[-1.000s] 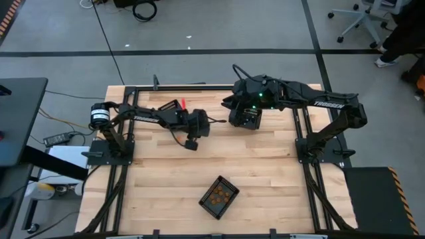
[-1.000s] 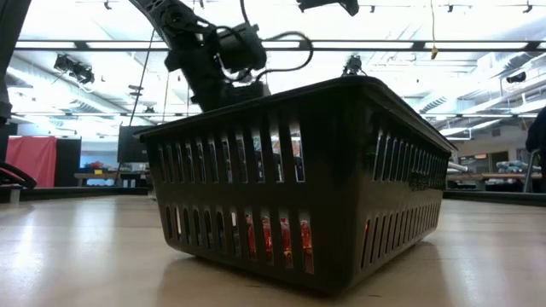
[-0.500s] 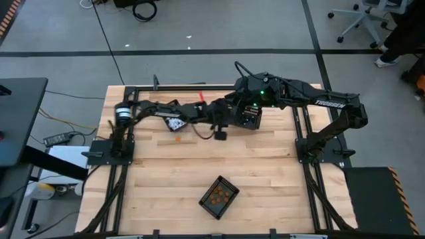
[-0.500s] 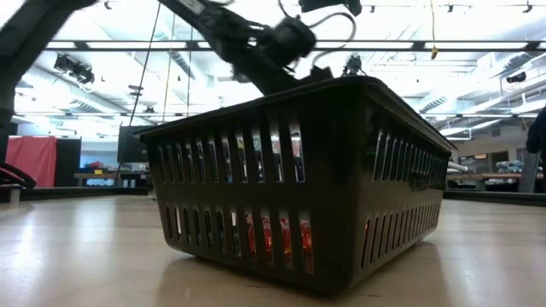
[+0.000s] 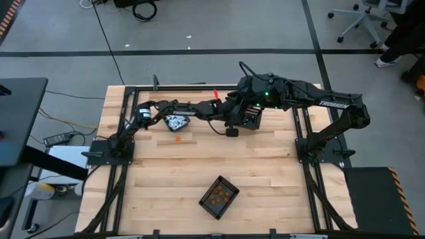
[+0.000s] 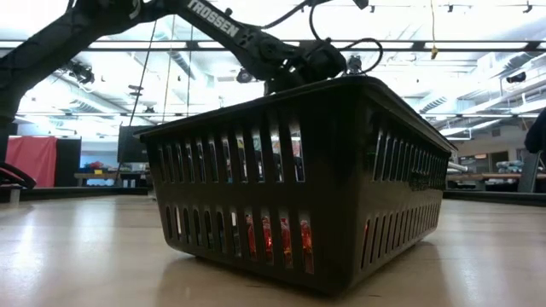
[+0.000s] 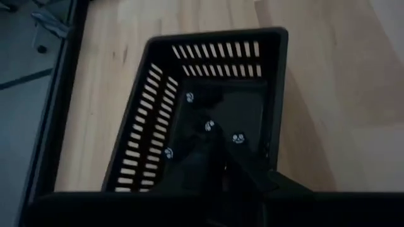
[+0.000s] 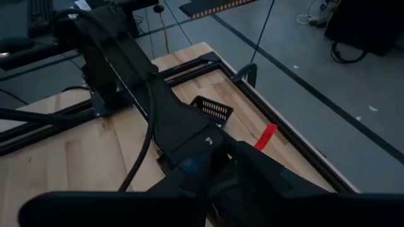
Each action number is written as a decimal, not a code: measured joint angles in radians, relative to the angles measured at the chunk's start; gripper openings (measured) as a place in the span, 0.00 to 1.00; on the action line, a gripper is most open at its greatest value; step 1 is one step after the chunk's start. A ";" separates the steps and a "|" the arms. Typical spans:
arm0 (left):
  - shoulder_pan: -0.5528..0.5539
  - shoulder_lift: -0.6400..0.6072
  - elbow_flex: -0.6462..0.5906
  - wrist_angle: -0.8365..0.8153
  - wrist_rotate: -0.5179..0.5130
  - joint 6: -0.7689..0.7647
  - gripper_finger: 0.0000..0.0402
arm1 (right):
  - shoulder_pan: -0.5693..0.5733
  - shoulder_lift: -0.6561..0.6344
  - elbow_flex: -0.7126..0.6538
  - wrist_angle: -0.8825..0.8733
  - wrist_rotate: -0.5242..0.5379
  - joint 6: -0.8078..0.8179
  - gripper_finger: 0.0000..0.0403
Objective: Sort Halloween decoration
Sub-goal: Put the black skeleton toy into the top right black basket, then put the orange pumpkin toy into the bottom black basket
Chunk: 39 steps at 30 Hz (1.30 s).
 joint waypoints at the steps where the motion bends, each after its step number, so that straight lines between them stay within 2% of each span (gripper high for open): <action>1: 0.000 0.000 0.000 -0.005 0.000 -0.001 0.16 | 0.000 -0.002 0.000 -0.003 0.002 0.000 0.21; 10: -0.001 -0.021 -0.001 -0.034 0.007 -0.066 0.29 | 0.000 -0.003 0.000 -0.010 0.005 -0.002 0.21; 12: 0.000 -0.042 -0.002 -0.108 0.008 -0.104 0.32 | 0.000 -0.005 0.000 -0.011 0.011 -0.002 0.21; 19: 0.030 -0.136 -0.062 -0.241 0.022 -0.157 0.33 | 0.002 -0.025 0.000 -0.002 0.038 -0.016 0.21; 23: 0.047 -0.231 -0.195 -0.260 0.016 -0.193 0.30 | 0.018 -0.045 0.000 0.004 0.080 -0.024 0.21; 29: 0.050 -0.494 -0.478 -0.224 -0.012 -0.209 0.29 | 0.048 -0.073 0.000 0.009 0.171 -0.063 0.21; 35: 0.029 -0.734 -0.785 -0.282 -0.010 -0.207 0.29 | 0.047 -0.068 0.000 0.040 0.178 -0.064 0.21; 39: -0.025 -0.860 -0.920 -0.267 0.036 -0.182 0.31 | 0.047 -0.052 0.000 0.046 0.172 -0.049 0.21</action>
